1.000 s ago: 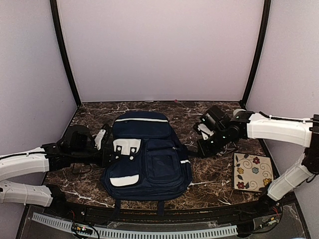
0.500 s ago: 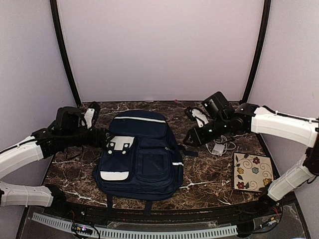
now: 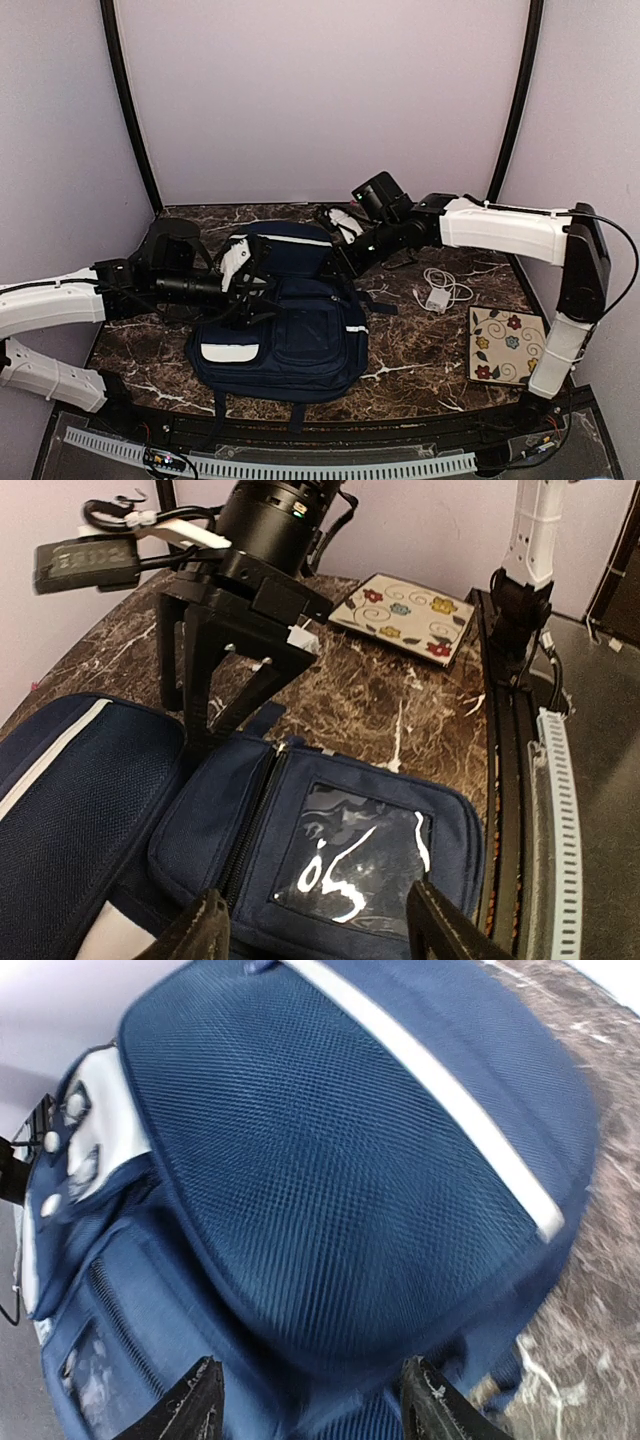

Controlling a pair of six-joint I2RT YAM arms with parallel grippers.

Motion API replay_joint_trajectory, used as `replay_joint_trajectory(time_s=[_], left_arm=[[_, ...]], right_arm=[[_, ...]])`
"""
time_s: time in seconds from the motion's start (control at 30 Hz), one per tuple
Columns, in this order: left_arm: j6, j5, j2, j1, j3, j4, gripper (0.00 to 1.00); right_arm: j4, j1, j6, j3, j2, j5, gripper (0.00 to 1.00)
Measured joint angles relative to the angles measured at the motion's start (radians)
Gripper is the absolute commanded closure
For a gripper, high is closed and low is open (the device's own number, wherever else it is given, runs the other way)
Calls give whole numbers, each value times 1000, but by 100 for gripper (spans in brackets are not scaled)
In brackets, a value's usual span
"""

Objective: Pack the student bag
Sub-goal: Pick up the lower front pocket of the student bag.

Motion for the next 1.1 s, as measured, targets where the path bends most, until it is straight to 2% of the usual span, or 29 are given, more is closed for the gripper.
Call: replay_joint_trajectory(time_s=[0.17,0.37,0.6,1.0,1.1], left_arm=[[132,16,119,1,33,-29,31],[256,-1,195,-9,51,-57,30],[385,-69,312,-50,145,-84,26],[447,-110,422,-67,254,-139,24],[444,-117,421,-70,255,-145,31]], right_arm=[[-16,14,-77,40,99,-25,35],[6,27,-129,19,99,-5,36],[71,33,-133,-27,92,11,37],[171,12,-133,-103,66,-55,38],[185,6,-133,-118,57,-67,38]])
